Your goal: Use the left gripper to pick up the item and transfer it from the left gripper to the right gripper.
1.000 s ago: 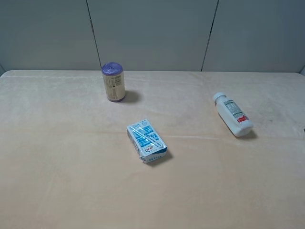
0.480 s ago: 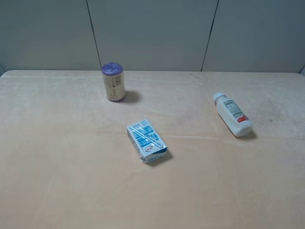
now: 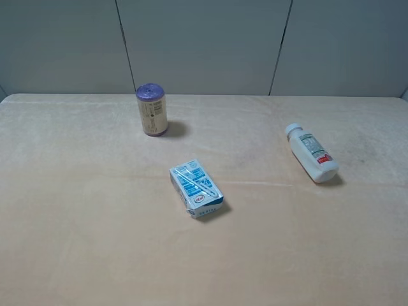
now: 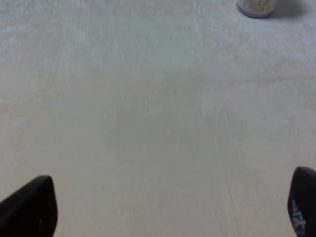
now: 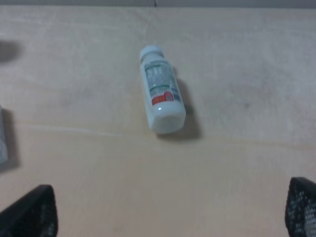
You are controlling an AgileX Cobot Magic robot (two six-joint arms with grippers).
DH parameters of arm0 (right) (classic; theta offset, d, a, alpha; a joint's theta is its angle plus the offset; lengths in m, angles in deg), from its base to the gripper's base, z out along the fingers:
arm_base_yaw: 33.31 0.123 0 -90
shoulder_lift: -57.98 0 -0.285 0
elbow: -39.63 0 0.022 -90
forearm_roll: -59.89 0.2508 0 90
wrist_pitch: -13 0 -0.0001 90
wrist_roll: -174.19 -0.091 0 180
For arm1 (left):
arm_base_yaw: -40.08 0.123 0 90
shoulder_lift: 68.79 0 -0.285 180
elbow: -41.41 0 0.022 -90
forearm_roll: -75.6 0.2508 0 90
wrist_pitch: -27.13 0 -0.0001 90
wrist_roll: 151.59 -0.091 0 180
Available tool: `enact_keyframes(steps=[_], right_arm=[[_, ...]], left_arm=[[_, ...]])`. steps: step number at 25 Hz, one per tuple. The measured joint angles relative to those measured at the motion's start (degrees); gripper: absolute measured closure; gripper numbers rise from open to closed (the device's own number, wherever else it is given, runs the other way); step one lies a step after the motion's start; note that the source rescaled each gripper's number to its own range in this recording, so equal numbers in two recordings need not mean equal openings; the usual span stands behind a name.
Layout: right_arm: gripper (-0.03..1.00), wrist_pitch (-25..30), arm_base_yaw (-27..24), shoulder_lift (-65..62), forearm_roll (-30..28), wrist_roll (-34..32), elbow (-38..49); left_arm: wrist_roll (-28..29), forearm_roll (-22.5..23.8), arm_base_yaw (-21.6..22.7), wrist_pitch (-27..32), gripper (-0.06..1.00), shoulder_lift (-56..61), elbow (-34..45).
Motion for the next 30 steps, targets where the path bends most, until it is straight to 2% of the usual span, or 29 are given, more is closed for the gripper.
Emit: enact_keyframes(steps=[7, 17, 19, 24, 30], right_arm=[[-0.03, -2.7, 0.0, 0.0, -0.1, 0.0, 2.1], [-0.03, -2.9, -0.4, 0.0, 0.1, 0.0, 2.3], [-0.03, -3.0, -2.6, 0.0, 0.1, 0.0, 2.3], [-0.03, -3.0, -12.2, 0.0, 0.1, 0.0, 2.3], [-0.03, -3.3, -14.0, 0.0, 0.1, 0.0, 2.3]], left_arm=[[0.0, 0.0, 0.0, 0.0, 0.12, 0.0, 0.0], [0.0, 0.0, 0.0, 0.0, 0.12, 0.0, 0.0], [0.0, 0.0, 0.0, 0.0, 0.12, 0.0, 0.0], [0.0, 0.0, 0.0, 0.0, 0.12, 0.0, 0.0], [0.0, 0.0, 0.0, 0.0, 0.12, 0.0, 0.0]])
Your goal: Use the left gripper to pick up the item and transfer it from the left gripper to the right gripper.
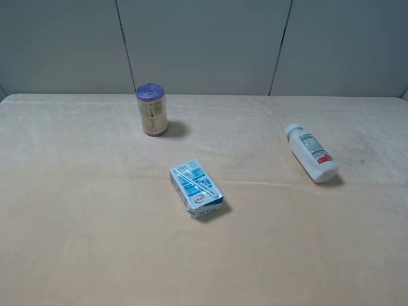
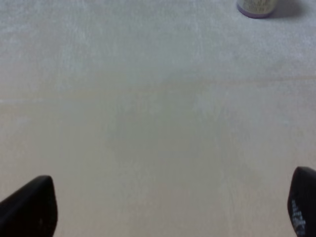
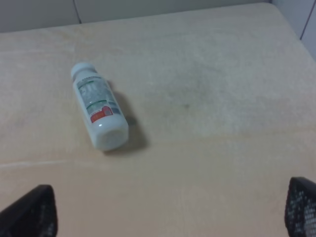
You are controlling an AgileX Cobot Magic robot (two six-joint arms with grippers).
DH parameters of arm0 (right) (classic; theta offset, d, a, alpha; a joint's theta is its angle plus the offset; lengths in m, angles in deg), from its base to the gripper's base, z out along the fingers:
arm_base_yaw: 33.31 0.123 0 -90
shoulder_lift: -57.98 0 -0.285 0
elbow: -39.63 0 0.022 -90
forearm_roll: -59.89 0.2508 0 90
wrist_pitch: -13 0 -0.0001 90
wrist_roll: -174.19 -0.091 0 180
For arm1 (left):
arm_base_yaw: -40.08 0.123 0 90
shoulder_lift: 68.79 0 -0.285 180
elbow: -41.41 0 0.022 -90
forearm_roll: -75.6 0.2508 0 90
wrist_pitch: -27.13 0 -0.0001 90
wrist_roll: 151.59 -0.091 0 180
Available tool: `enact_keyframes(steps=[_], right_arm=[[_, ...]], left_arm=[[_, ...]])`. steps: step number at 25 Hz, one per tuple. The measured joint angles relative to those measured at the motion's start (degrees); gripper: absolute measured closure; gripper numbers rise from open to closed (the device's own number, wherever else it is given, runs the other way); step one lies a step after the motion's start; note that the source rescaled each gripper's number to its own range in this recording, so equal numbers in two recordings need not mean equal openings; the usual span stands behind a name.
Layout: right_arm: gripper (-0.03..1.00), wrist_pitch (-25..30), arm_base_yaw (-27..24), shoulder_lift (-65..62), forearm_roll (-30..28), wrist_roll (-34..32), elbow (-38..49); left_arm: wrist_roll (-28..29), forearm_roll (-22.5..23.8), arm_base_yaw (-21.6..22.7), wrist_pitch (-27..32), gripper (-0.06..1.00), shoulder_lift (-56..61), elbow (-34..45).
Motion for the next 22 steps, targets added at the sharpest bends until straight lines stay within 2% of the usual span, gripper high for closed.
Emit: enact_keyframes(steps=[4, 10, 22], right_arm=[[-0.03, -0.1, 0.0, 0.0, 0.0, 0.0, 0.0], [-0.03, -0.1, 0.0, 0.0, 0.0, 0.0, 0.0], [-0.03, -0.1, 0.0, 0.0, 0.0, 0.0, 0.0]], left_arm=[[0.0, 0.0, 0.9, 0.0, 0.12, 0.0, 0.0], [0.0, 0.0, 5.9, 0.0, 0.12, 0.0, 0.0], [0.0, 0.0, 6.4, 0.0, 0.12, 0.0, 0.0]])
